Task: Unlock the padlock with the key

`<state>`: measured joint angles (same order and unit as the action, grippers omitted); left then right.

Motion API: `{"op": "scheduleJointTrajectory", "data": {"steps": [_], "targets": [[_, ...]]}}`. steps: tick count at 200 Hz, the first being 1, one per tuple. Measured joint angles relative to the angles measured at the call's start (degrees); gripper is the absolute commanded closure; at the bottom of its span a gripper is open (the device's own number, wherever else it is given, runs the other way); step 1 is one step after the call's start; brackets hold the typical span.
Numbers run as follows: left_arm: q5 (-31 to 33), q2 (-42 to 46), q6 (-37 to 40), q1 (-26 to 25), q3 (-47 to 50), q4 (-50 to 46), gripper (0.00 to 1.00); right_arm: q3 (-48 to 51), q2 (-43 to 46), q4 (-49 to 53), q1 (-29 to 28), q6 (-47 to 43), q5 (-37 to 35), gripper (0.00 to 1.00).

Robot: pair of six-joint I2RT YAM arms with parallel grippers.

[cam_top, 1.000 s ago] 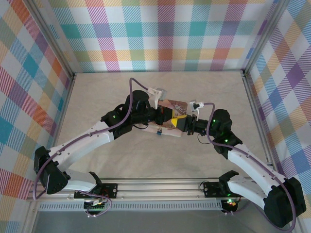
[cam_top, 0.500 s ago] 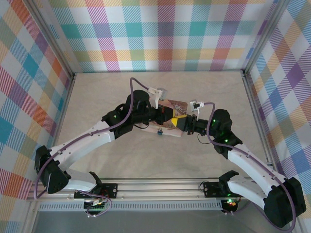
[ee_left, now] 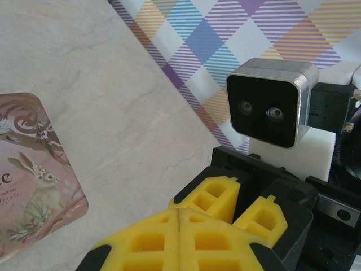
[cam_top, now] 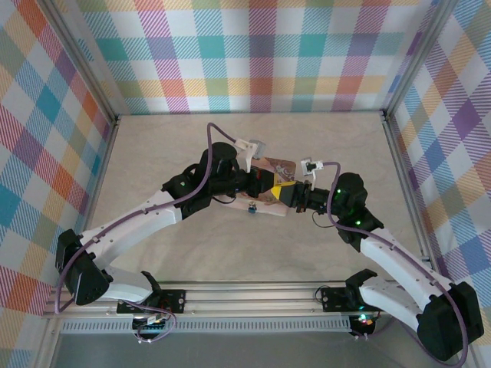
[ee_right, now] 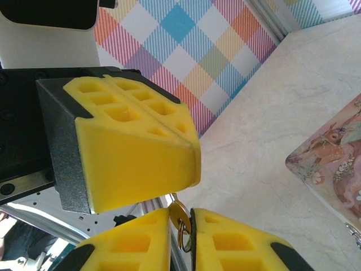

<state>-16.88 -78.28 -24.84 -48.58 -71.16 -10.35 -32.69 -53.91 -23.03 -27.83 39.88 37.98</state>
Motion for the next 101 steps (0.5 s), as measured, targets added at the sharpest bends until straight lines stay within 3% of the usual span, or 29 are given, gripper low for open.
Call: {"op": "scheduleJointTrajectory", "data": {"steps": [80, 94, 101], "targets": [[1.73, 0.11, -1.03, 0.00, 0.39, -0.02, 1.00, 0.00, 0.02, 0.87, 0.00, -0.02, -0.46, 1.00], [2.19, 0.26, -1.11, 0.00, 0.52, -0.07, 0.93, 0.00, 0.07, 1.11, 0.00, -0.07, -0.48, 1.00], [2.54, 0.35, -1.27, 0.00, 0.57, -0.09, 0.82, 0.00, 0.15, 1.27, 0.00, -0.24, -0.48, 1.00]]}}
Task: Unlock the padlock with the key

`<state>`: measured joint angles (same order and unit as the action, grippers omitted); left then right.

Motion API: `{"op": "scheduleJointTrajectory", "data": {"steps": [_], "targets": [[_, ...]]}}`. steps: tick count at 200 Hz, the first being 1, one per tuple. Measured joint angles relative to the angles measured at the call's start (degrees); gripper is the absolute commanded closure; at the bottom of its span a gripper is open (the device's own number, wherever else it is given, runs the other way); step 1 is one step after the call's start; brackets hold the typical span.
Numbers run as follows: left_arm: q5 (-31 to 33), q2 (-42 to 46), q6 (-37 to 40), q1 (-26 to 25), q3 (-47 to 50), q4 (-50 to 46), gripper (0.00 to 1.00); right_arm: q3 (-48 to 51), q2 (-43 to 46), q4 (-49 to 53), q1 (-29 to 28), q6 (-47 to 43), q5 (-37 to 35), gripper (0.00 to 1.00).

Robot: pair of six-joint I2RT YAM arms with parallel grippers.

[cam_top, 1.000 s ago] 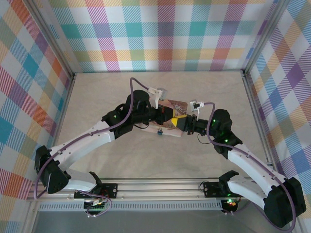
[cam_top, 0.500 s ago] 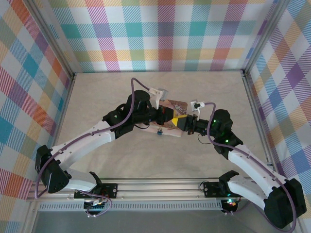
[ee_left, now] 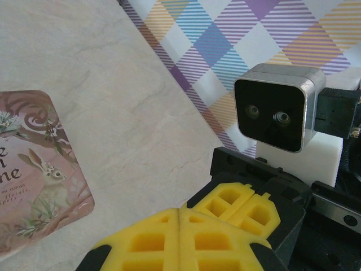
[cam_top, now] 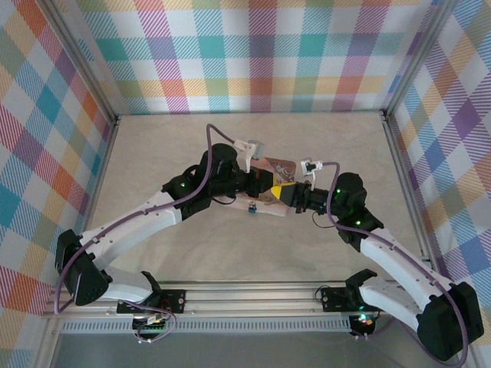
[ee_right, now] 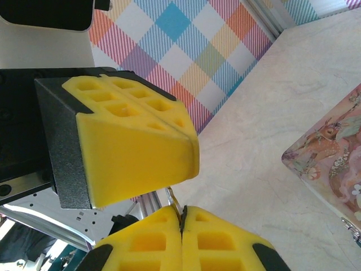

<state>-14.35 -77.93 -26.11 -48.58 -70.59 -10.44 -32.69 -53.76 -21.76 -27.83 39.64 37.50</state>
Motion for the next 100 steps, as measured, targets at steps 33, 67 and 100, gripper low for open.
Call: {"op": "scheduleJointTrajectory", "data": {"steps": [33, 67, 100], "targets": [[4.00, 1.46, -0.22, 0.09, 1.31, -0.63, 0.53, -0.15, 2.03, 3.45, 0.00, -2.08, -0.42, 1.00], [8.11, 4.52, -0.04, 0.50, 3.30, -3.58, 0.24, -0.74, 2.05, 7.85, 0.00, -4.63, -1.95, 1.00], [12.57, 8.28, 0.42, 0.79, 6.49, -6.54, 0.14, -1.86, -0.24, 11.74, 0.00, -6.51, -3.26, 1.00]]}}
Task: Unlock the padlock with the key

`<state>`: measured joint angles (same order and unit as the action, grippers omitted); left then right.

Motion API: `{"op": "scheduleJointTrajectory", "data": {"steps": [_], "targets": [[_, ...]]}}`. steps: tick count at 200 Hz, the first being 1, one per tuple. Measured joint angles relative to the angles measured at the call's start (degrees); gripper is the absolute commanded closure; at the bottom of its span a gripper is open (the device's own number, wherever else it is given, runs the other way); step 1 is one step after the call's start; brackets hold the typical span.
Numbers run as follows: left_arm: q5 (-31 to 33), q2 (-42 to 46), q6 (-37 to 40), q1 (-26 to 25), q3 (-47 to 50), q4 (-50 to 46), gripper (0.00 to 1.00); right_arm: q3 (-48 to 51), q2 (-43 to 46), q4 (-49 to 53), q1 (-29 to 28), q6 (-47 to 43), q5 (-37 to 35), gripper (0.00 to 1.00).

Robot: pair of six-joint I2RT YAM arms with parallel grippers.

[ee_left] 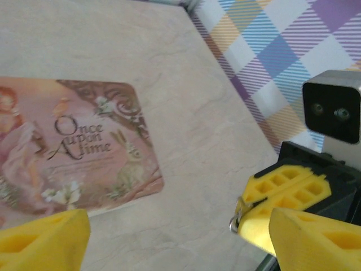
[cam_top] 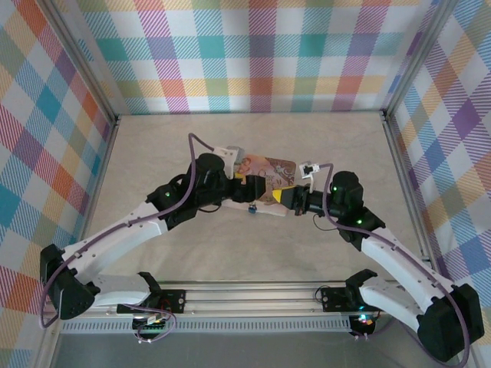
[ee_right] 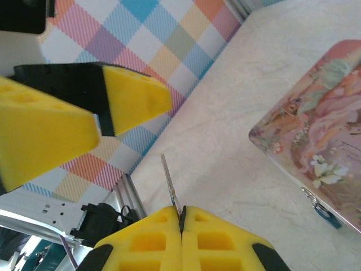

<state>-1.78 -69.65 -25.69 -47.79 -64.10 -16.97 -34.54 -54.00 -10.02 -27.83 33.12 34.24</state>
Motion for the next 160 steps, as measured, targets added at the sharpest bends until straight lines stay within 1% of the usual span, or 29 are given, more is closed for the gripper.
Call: {"op": "scheduleJointTrajectory", "data": {"steps": [28, 64, 93, 160], "targets": [[4.74, 2.80, 0.31, 0.00, 4.57, -2.64, 0.08, -2.93, -3.61, 4.72, 0.00, -2.27, -1.92, 1.00], [8.96, 5.33, 0.44, 0.04, 11.21, -5.22, 0.04, -7.45, -11.21, 7.69, 0.00, -4.28, -3.15, 1.00], [9.90, 7.32, -0.02, 0.07, 14.82, -5.44, 0.00, -10.99, -19.19, 7.96, 0.00, -4.50, -2.75, 1.00], [10.01, 8.76, -0.90, 0.09, 18.95, -3.67, 0.00, -18.95, -34.69, 5.84, 1.18, -3.78, -0.94, 1.00]]}}
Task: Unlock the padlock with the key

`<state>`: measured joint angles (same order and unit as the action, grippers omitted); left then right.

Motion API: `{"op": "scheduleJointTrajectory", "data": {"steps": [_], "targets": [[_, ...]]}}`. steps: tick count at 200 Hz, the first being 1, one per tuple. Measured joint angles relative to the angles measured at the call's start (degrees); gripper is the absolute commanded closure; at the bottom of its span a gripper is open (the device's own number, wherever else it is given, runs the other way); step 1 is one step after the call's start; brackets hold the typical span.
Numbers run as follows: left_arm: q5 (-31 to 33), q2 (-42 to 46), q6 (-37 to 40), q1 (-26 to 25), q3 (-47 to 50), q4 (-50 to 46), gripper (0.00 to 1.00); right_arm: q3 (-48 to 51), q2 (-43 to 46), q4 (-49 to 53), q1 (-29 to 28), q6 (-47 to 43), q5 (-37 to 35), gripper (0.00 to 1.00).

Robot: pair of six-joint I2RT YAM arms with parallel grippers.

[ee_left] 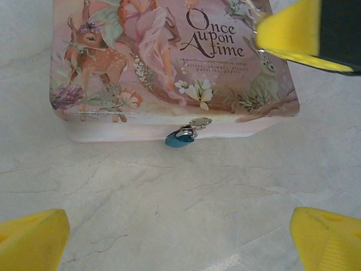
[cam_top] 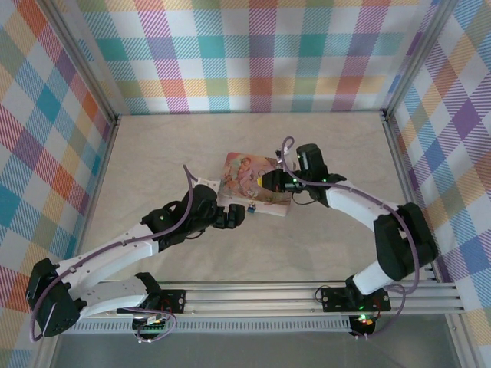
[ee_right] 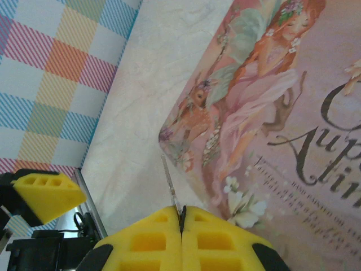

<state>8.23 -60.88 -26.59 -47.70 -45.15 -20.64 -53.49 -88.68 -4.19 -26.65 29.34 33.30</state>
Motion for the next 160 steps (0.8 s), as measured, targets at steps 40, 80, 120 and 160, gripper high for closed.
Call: {"op": "scheduleJointTrajectory", "data": {"steps": [40, 80, 120, 160], "targets": [[-0.52, -1.27, -0.85, 0.00, 0.00, 1.09, 0.00, -3.58, -7.45, -1.38, 0.87, 1.51, 1.29, 1.00], [-2.23, -4.81, -0.85, 0.00, 0.00, 1.42, 0.00, -5.90, -11.96, -1.27, 1.18, 1.68, 1.66, 1.00], [-2.82, -7.32, -0.83, 0.00, 0.00, 3.19, 0.00, -5.86, -12.79, -0.68, 1.18, 1.64, 1.62, 1.00], [-2.56, -9.97, -0.59, 0.00, 0.02, 6.64, 0.00, -4.55, -12.74, -1.33, 1.18, 1.27, 1.20, 1.00]]}}
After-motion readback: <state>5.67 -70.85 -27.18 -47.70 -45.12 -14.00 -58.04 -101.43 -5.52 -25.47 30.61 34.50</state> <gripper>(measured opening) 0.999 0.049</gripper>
